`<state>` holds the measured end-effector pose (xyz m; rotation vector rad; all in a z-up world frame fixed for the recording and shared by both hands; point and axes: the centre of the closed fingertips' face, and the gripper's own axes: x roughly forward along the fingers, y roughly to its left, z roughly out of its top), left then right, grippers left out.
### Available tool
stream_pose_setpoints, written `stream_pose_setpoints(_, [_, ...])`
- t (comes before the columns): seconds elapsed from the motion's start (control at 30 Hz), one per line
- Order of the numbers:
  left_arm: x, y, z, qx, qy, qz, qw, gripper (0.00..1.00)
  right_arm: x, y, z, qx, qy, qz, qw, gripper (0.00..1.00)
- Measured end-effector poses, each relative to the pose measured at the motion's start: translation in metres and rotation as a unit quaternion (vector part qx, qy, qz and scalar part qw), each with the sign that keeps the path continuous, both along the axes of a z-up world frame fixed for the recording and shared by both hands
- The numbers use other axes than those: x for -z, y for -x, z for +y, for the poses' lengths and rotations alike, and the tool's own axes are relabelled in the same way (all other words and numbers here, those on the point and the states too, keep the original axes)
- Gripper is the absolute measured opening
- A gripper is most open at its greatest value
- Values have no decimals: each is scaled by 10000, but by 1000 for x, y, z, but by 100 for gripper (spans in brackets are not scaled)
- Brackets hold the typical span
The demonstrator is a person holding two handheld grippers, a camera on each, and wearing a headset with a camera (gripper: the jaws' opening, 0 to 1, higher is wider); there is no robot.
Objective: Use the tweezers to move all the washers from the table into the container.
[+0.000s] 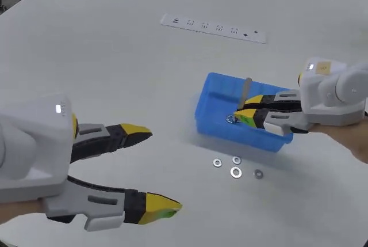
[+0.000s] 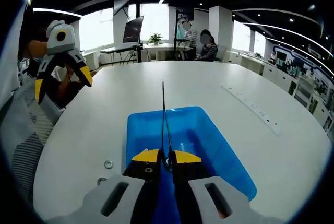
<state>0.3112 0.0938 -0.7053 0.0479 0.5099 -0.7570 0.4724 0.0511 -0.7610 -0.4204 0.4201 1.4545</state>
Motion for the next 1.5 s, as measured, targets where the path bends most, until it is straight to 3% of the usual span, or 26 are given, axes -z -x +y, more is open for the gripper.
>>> stream_pose_setpoints(0.47, [-1, 1, -3, 93, 1, 40, 9999, 73, -1, -1, -3, 26, -4, -3, 10000, 10])
stream_pose_setpoints(0.57, [-2, 0, -3, 92, 9, 32, 10000, 73, -5, -1, -2, 78, -116, 70, 9999, 10])
stream_pose_setpoints(0.73, [-7, -5, -6, 104, 0, -5, 9999, 73, -14, -3, -1, 138, -268, 68, 9995, 10])
stream_pose_setpoints(0.93, [-14, -16, -12, 169, -13, -111, 9998, 73, -16, -2, -3, 81, -227, -17, 9997, 8])
stream_pose_setpoints(1.0, [-16, -22, -14, 218, 67, -122, 9997, 73, -18, 1, -4, 31, -243, -22, 9997, 8])
stream_pose_setpoints(1.13, [-26, -50, -10, 54, 253, -321, 9991, 73, -23, 3, -4, -68, -226, -132, 9996, 8])
stream_pose_setpoints(1.27, [-32, -74, -12, 148, 262, -456, 9985, 72, -28, 4, -6, -137, -223, -236, 9994, 8])
stream_pose_setpoints(1.33, [-34, -88, -16, 281, 207, -534, 9980, 72, -31, 5, -6, -237, -154, -398, 9988, 8])
stream_pose_setpoints(1.43, [-35, -111, -28, 528, 139, -631, 9965, 69, -35, 6, -5, -276, -186, -445, 9985, 8])
stream_pose_setpoints(1.5, [-38, -122, -39, 699, 223, -676, 9950, 66, -38, 7, -4, -325, -201, -506, 9980, 8])
